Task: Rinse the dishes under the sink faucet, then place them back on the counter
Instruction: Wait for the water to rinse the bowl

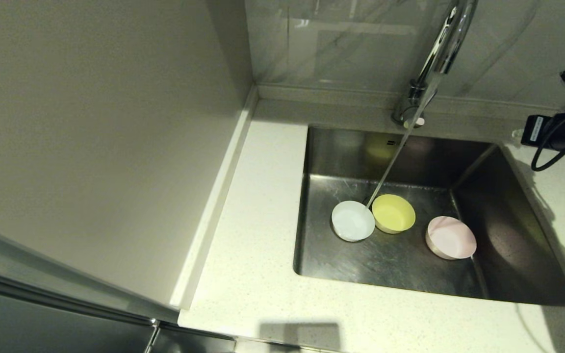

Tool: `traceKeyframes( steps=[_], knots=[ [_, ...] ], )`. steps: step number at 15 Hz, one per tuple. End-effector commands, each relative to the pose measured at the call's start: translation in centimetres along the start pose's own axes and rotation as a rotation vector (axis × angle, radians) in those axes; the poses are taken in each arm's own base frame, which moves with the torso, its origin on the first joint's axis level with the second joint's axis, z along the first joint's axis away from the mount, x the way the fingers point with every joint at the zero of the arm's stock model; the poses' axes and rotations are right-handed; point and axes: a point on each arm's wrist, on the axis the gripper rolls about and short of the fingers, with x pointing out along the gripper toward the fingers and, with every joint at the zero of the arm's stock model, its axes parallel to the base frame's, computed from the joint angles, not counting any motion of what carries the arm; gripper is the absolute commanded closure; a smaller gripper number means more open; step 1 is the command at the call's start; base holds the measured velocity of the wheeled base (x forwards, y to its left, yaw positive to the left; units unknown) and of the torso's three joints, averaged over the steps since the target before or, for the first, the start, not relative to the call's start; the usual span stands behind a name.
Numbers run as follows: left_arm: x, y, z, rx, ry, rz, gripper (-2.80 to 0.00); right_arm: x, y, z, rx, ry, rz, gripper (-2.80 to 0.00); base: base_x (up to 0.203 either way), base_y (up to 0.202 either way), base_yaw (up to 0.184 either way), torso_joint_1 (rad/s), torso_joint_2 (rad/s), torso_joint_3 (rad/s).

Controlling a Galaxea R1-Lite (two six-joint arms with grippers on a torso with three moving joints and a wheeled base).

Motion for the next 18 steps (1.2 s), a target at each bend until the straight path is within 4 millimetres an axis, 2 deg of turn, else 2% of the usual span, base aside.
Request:
traceKeyframes(
  steps=[1, 5, 11, 15, 18],
  knots=[
    [0.0, 0.0, 0.0, -0.001, -0.002, 0.001, 0.0, -4.8, 0.5, -0.2, 0.02, 0.06, -0.086, 0.0, 0.0, 0.0, 0.0, 0.0, 0.0, 0.0],
    [0.0, 0.0, 0.0, -0.001, -0.002, 0.001, 0.0, -9.5, 0.8, -2.7, 0.027, 0.131, -0.165, 0.0, 0.0, 0.0, 0.0, 0.0, 0.0, 0.0],
    [0.0, 0.0, 0.0, -0.001, -0.002, 0.001, 0.0, -14.7, 0.9, -5.8, 0.021, 0.123, -0.281, 0.0, 0.0, 0.0, 0.0, 0.0, 0.0, 0.0],
    [0.0, 0.0, 0.0, -0.001, -0.002, 0.001, 0.0, -16.6, 0.6, -7.8, -0.004, 0.022, -0.308, 0.0, 0.0, 0.0, 0.0, 0.0, 0.0, 0.0],
    [0.0, 0.0, 0.0, -0.001, -0.002, 0.001, 0.0, -18.1, 0.8, -8.3, -0.059, -0.119, -0.302, 0.0, 0.0, 0.0, 0.0, 0.0, 0.0, 0.0]
  ],
)
